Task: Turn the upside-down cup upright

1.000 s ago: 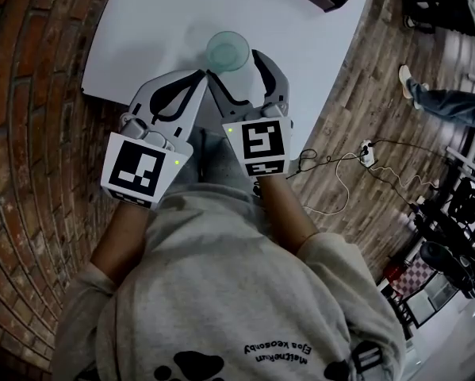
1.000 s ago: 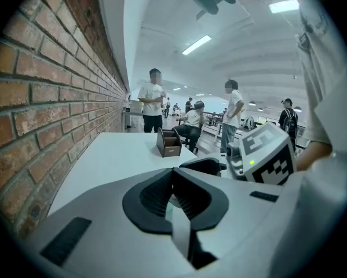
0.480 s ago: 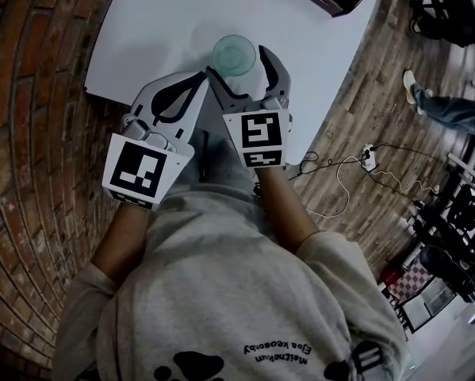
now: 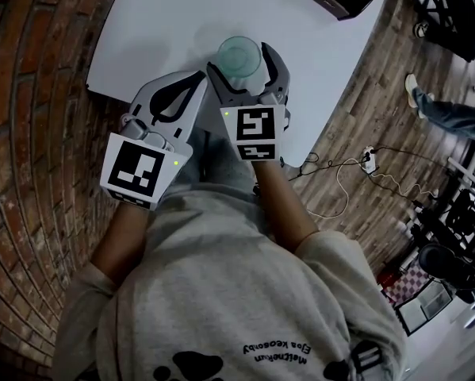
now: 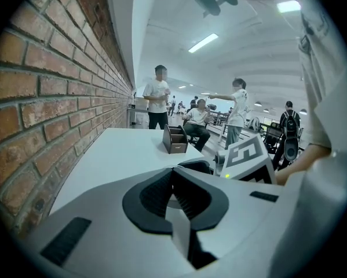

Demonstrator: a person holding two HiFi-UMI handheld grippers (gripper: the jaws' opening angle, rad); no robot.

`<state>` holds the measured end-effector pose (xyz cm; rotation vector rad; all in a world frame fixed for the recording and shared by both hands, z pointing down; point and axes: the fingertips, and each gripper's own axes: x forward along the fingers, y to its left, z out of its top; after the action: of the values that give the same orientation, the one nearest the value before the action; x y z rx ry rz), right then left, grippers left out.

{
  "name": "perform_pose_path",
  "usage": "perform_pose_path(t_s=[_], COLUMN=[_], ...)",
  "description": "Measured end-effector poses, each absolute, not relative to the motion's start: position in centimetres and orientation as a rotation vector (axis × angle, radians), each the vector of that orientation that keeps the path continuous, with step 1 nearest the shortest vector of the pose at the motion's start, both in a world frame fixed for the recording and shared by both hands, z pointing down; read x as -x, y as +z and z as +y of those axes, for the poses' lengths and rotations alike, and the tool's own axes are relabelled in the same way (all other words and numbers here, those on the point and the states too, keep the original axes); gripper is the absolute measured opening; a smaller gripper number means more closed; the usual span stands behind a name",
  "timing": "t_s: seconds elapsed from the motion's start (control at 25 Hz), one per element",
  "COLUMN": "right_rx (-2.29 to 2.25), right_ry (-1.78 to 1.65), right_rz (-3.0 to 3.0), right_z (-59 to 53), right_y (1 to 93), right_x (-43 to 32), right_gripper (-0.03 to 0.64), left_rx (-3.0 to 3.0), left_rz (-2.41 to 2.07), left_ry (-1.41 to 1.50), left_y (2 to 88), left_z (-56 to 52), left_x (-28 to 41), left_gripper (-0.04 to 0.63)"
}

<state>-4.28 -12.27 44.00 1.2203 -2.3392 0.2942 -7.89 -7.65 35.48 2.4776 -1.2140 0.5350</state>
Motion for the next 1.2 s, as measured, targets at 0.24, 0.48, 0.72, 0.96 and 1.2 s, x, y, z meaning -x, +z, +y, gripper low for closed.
perform_pose_path(t_s=[0.24, 0.48, 0.72, 0.96, 1.2], right_rx=[-1.219, -1.203, -1.235, -1.310, -1.383], right_ry=[0.241, 0.216, 0.221, 0.457, 0.866], right_rz=[-2.336, -2.357, -2.390, -2.527, -2.686], right_z=[-12.6, -12.7, -12.9, -13.0, -13.2], right_y=[43.7, 43.7, 43.4, 42.4, 42.4], right_x=[4.3, 4.5, 4.0, 3.5, 2.5], right_gripper=[0.405, 0.382, 0.380, 0.379, 0.379], left_rx=[-2.461, -2.452, -2.457, -2.462, -2.469], left_rz=[-1.221, -1.232, -1.232, -1.229, -1.228], left_ry=[0.525, 0.516, 0.518, 0.514, 0.515], left_y=[35.5, 35.5, 35.5, 35.3, 35.2], left_z=[-7.5, -7.6, -7.5, -7.5, -7.3], left_x=[8.1, 8.2, 8.1, 7.9, 7.7], left_gripper=[0.009, 0.009, 0.009, 0.009, 0.009])
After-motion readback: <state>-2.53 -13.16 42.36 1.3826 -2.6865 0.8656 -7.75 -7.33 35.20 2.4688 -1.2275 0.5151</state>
